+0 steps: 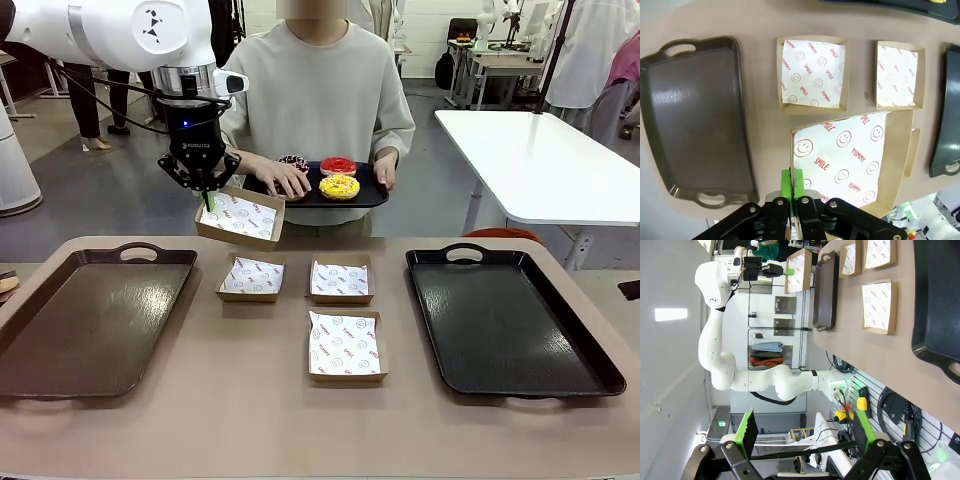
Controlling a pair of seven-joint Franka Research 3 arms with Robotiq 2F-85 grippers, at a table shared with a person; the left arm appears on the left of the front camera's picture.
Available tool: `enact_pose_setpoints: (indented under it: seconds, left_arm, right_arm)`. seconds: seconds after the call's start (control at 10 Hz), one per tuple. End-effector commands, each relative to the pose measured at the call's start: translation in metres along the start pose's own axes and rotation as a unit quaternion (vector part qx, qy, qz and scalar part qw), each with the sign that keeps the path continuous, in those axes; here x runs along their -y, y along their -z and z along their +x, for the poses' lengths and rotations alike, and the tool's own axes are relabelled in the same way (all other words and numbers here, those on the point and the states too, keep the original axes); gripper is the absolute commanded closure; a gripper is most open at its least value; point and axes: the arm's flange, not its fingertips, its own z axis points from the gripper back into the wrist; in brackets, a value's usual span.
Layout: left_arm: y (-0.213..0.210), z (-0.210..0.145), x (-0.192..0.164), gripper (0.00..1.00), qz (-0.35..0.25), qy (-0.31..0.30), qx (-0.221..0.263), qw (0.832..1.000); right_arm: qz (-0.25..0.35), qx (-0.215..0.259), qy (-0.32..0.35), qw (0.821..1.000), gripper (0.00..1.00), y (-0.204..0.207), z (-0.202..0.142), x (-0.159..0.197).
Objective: Individually package the donuts and arrange them on the tray.
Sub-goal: Place the picked Paper togo box on the Handle tray while simultaneously picking up another Paper togo box from the table with the other hand.
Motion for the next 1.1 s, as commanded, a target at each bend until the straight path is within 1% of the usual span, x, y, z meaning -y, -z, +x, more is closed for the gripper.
enact_pose_setpoints:
  seconds: [0.0,1.0]
  left_arm:
    - [0.0009,-0.0077,-0.0039,1.0,0.002,-0.007,0.002,1.0]
    - [0.0009,-0.0077,-0.0039,1.0,0.002,-0.007,0.002,1.0]
  right_arm:
    - [0.006,-0.003,-0.002,1.0,0.0,0.0001,-0.0006,-0.0008]
    - [0.006,-0.003,-0.002,1.0,0.0,0.0001,-0.0006,-0.0008]
